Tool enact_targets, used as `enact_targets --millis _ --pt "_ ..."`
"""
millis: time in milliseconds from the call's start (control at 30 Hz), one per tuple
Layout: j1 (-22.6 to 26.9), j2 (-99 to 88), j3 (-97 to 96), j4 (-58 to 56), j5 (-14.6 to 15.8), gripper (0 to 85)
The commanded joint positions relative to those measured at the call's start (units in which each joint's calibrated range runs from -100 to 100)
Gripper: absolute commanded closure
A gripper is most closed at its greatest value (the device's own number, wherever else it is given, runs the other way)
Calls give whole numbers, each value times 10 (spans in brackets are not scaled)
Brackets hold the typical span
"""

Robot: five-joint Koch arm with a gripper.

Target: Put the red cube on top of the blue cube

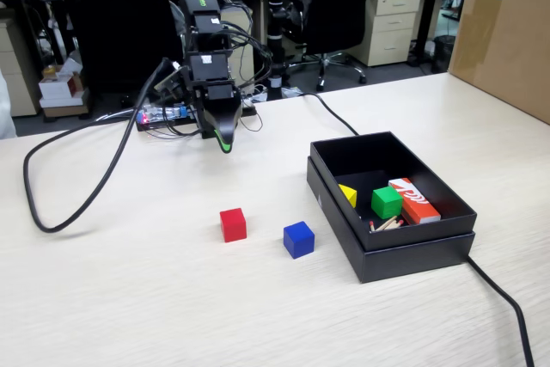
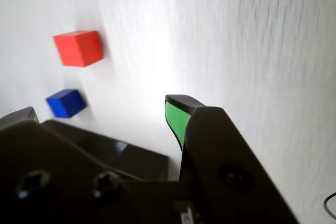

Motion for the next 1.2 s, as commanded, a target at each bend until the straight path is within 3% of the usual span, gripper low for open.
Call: enact_targets --millis 0,500,1167 --pt "-1 71 120 -41 -2 380" --pt "-19 435 363 -68 -35 382" --pt "-31 641 451 -68 -38 378"
